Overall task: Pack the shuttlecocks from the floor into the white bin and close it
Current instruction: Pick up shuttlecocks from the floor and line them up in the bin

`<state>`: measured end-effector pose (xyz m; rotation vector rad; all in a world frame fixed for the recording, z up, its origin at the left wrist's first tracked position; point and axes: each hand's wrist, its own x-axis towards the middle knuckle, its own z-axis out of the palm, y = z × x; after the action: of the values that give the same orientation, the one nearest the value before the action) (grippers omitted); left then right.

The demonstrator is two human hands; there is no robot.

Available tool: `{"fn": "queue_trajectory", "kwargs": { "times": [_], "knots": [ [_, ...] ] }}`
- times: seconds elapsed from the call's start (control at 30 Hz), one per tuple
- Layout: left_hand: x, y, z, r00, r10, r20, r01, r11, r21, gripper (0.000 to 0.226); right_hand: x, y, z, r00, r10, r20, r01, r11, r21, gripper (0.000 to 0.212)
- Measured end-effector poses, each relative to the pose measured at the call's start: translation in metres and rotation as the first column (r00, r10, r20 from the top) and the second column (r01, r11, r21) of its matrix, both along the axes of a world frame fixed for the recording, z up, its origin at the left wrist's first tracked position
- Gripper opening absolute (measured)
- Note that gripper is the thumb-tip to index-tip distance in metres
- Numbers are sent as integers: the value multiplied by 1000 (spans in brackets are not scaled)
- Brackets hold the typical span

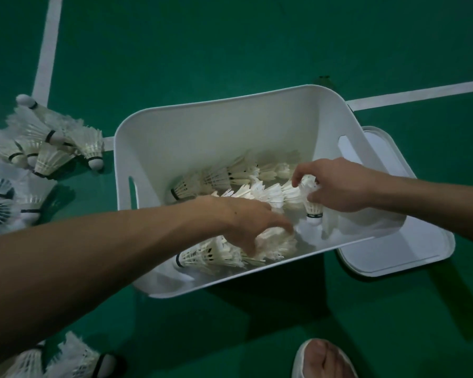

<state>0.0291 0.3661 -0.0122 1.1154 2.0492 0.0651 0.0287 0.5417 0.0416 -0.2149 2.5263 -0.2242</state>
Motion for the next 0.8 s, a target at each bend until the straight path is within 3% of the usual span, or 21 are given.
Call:
{"fn": "queue_trajectory", "kwargs": {
  "times": [0.17, 0.4, 0.53, 0.8],
  "knots": [
    [-3, -5, -7, 999, 23, 32, -22, 1000, -15, 79, 10, -3, 1, 999, -9, -44, 8, 1000, -15, 29],
    [-2, -6, -2, 996, 26, 86, -25, 1000, -12, 106, 14, -1, 0, 998, 54, -30, -52, 997, 59, 37],
    [1, 4, -7, 998, -29, 64, 33, 998, -60, 104, 12, 2, -1, 999, 45, -23, -42, 995, 96, 39],
    [-7, -1, -1, 982, 90, 164, -72, 991, -113, 91, 11, 1, 1, 998, 21, 58, -28, 991, 134, 35]
  ]
}}
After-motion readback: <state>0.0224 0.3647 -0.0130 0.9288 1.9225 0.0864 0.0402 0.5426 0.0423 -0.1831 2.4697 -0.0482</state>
